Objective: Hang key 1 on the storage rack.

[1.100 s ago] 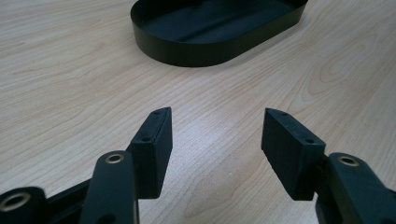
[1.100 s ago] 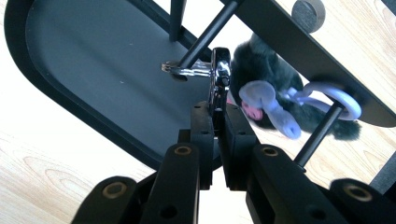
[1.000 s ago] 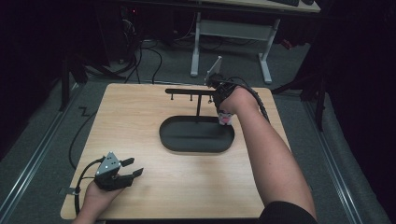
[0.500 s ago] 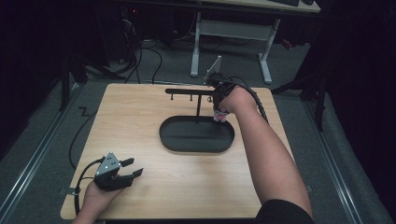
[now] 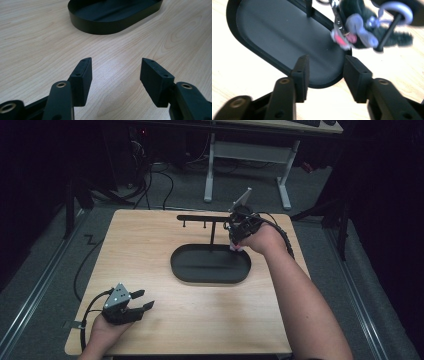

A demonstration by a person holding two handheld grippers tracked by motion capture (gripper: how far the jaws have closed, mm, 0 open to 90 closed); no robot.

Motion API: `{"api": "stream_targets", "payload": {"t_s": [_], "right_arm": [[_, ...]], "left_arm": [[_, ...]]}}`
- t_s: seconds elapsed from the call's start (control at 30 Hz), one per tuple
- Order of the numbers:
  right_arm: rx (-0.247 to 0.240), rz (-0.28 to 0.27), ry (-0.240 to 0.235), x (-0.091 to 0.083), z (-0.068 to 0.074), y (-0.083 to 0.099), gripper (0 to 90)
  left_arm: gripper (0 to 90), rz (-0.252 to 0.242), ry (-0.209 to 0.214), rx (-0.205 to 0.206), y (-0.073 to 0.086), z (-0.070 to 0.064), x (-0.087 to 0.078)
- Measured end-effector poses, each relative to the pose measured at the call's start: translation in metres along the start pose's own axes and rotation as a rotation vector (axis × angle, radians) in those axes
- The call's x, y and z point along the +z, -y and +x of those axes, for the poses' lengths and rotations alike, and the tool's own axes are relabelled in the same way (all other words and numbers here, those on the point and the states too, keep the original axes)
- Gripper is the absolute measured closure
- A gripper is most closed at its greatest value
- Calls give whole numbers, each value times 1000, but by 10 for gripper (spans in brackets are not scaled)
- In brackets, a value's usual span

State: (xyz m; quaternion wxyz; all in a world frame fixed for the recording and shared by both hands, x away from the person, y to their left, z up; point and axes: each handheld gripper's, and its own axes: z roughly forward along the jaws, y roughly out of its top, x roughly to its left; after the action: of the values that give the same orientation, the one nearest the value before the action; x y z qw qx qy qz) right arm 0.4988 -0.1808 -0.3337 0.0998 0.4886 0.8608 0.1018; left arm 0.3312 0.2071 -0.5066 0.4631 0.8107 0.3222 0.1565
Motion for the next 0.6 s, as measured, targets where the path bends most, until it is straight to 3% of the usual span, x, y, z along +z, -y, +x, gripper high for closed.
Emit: {"api": "stream_targets", "payload": {"t_s": [0.27,0.6], "right_arm": [[-24,-139,-5,7,5,46,367],[-27,-312,4,28,6,107,376]], "left_arm": [[432,18,5,7,0,-3,3],[429,35,8,27,0,-9,6]]}}
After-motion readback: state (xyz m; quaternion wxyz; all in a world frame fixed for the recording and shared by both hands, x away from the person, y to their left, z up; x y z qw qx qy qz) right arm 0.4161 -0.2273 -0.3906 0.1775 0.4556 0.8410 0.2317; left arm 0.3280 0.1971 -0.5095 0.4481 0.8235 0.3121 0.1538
